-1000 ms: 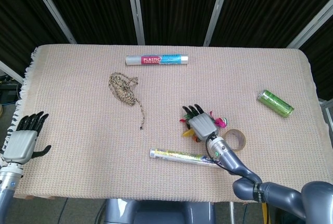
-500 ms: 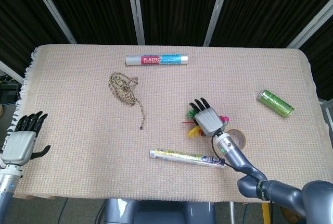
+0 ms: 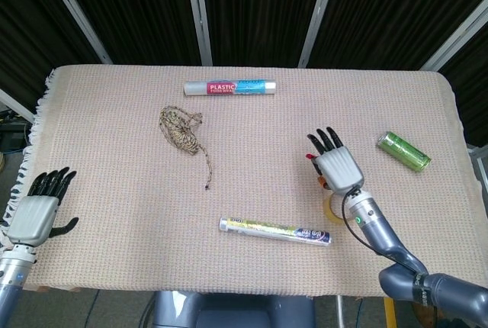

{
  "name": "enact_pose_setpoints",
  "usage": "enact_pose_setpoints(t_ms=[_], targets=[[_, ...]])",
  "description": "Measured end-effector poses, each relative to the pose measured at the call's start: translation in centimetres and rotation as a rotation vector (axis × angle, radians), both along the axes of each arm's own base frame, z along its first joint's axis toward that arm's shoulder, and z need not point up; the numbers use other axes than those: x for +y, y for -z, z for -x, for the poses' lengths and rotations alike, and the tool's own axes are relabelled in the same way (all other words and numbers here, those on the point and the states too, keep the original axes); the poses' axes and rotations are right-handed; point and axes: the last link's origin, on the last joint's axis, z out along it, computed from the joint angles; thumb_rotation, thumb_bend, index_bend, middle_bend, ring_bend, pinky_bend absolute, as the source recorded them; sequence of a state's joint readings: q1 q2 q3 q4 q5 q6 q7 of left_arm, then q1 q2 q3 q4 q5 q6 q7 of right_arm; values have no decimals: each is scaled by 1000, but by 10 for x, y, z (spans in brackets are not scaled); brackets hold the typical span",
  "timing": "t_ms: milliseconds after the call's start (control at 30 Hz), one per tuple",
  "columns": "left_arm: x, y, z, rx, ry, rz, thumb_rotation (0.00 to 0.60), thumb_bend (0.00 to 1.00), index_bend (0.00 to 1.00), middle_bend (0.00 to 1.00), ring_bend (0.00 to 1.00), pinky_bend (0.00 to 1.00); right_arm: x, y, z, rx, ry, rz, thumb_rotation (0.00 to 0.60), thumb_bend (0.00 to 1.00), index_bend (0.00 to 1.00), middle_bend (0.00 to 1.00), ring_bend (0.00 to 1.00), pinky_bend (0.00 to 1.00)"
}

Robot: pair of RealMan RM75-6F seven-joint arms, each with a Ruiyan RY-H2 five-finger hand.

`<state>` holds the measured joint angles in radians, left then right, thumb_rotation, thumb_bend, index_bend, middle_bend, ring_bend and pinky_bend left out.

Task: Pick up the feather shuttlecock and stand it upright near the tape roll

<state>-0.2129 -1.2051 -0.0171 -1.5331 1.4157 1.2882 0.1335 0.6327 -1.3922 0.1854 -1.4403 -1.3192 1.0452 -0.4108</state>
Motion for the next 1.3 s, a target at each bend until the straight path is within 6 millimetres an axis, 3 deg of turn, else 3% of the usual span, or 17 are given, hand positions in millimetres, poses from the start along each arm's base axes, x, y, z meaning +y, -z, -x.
enact_pose_setpoints(t_ms=[167,233,400,467,700,867,1067,1300], targets=[[-2,1,-2,1,5,-1,600,255,0,0,0,0,-5,-21,12,15,48,34,600,184,589,90,0,0],[-3,2,-3,-1,5,1,600,252,0,0,0,0,-7,-26,16,20,65,39,600,184,483,53,0,0],[-3,4,-5,-3,7,8,600,254,0,0,0,0,-2,-38,25,30,86,41,600,176,74,0,0,0],[-3,4,-5,-5,8,13,600,254,0,0,0,0,4,-44,26,27,91,41,600,149,6,0,0,0],[-5,3,-6,-22,17,26,600,256,0,0,0,0,43,-74,18,2,86,81,600,82,0,0,0,0],[-7,-4,-7,-39,30,16,600,253,0,0,0,0,95,-107,16,-6,127,167,600,80,0,0,0,0],[-11,-13,-10,-55,65,-14,600,256,0,0,0,0,167,-142,48,-74,299,339,600,80,0,0,0,0],[-21,-18,-17,-61,119,-41,600,256,0,0,0,0,199,-135,95,-125,383,394,600,80,0,0,0,0]])
